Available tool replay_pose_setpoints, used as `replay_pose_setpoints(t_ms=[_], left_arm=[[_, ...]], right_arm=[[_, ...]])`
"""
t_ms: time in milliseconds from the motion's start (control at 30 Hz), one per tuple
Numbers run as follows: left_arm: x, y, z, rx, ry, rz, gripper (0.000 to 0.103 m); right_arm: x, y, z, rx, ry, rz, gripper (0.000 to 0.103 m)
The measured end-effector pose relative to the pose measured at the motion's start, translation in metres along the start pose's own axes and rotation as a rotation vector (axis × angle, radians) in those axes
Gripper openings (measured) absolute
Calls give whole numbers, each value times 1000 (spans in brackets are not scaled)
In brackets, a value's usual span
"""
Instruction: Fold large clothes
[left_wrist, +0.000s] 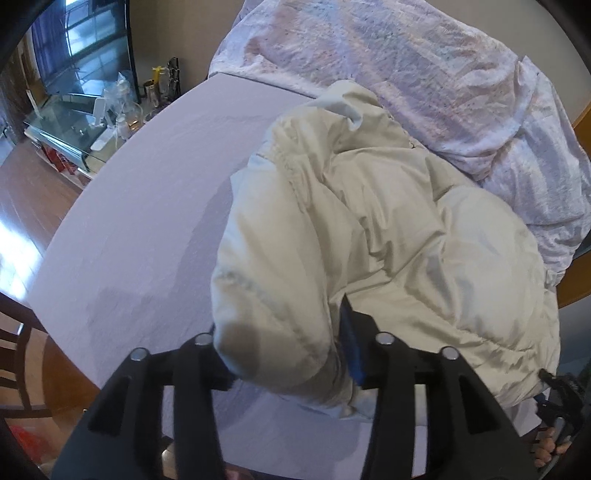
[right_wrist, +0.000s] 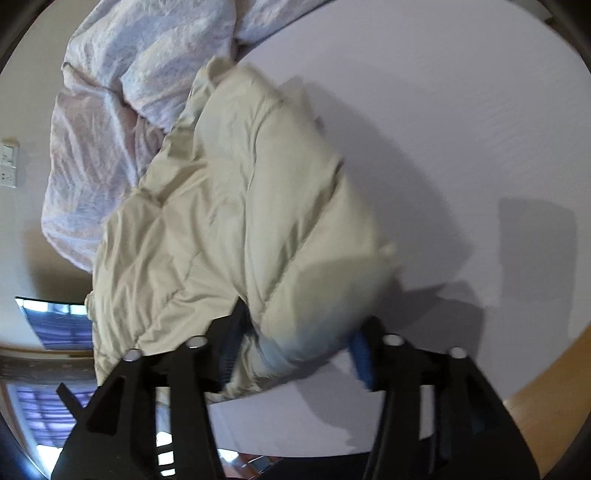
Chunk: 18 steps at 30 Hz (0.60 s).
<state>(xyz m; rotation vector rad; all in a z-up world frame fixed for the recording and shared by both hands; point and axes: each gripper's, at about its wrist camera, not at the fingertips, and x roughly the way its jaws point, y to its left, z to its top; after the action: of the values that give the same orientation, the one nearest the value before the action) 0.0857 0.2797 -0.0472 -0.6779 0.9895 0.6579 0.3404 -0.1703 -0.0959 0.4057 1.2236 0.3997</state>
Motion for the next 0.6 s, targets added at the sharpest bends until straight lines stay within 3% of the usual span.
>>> replay_pose_setpoints(t_ms=[200,333,467,600], left_arm=[[1,4,0,9,2,30,69],[3,8,0,5,15,18,75],[6,10,-1,-7,30,-7,77],[7,9,-1,-7,33,-23,78]], right_arm=[[-41,6,15,-65,-192,-172,65],[-49,44,19,-202,-271,-186,65],[-27,105,5,-377,-225,-91,65],[12,160,-20,-517,-125,-24,63]])
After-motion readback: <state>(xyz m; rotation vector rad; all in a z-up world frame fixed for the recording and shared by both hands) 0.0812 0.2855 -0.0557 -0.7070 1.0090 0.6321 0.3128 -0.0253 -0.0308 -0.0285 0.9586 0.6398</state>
